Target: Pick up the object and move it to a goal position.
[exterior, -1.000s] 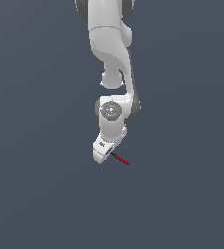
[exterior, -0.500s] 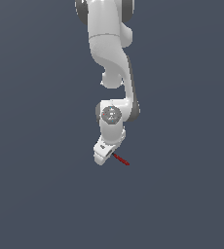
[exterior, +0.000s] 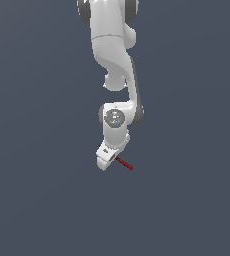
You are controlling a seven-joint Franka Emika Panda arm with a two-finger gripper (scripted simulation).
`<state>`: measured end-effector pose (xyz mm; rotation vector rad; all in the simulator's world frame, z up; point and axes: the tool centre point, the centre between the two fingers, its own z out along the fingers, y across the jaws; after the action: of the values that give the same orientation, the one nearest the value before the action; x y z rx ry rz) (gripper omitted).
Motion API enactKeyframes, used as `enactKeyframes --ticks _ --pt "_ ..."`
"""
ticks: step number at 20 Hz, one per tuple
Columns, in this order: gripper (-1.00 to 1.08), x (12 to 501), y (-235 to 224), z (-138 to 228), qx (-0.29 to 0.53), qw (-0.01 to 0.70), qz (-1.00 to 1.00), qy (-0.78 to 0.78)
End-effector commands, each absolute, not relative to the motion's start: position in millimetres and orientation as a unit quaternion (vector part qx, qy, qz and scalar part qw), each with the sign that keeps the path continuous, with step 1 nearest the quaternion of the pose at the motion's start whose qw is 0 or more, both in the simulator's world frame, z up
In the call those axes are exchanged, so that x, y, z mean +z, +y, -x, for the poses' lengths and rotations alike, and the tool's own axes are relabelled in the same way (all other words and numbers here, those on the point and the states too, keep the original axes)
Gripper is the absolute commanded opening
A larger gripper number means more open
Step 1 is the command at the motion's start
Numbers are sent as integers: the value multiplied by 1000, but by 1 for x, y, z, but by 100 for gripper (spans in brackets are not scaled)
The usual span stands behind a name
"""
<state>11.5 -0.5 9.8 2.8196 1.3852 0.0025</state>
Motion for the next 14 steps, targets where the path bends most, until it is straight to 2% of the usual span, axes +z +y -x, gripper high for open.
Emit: enactKeyframes --ticks 1,8,14 --pt "-100 12 -1 -12 1 0 -898 441" --pt "-100 38 0 -10 1 1 -898 441" --pt "-100 84 2 -6 1 1 -898 441"
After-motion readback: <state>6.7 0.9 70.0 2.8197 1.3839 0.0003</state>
